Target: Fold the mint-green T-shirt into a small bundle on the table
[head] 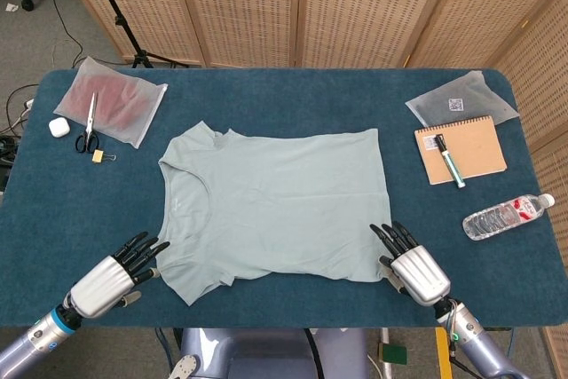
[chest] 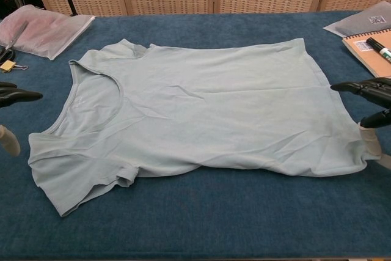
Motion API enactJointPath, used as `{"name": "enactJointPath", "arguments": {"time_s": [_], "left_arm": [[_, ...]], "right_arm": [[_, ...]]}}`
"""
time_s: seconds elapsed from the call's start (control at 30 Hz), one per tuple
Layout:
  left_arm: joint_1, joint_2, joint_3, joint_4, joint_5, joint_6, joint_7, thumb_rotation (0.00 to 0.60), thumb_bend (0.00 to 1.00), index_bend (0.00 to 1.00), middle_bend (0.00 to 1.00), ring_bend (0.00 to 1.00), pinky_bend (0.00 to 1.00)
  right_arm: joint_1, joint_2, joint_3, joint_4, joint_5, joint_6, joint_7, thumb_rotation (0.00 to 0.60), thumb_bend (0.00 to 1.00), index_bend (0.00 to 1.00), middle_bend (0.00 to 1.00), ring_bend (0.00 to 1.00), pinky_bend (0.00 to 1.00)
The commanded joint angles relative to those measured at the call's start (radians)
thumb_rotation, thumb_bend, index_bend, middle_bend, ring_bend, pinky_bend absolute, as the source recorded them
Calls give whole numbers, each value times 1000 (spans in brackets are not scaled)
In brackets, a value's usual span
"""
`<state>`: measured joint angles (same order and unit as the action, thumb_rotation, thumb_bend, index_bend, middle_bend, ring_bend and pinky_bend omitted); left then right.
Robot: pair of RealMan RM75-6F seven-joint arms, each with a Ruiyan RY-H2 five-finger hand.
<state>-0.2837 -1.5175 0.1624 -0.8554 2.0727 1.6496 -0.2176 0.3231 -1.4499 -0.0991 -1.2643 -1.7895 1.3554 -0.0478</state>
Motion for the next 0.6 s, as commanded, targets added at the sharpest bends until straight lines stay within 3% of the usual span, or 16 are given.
{"name": "enactJointPath", "arguments": {"time_s": [0.03,0.6], "left_arm": [[-8,-41,12,43,5,14,-16,600,91,459,0,0,0],[-38,-223,37,255,-28,54,-139,600,169,538,0,0,0]], "right_arm": [[0,0,0,0,2,-2,-1,600,620,655,0,0,0],[2,0,-1,2,9,-5,-5,600,620,658,0,0,0]]}}
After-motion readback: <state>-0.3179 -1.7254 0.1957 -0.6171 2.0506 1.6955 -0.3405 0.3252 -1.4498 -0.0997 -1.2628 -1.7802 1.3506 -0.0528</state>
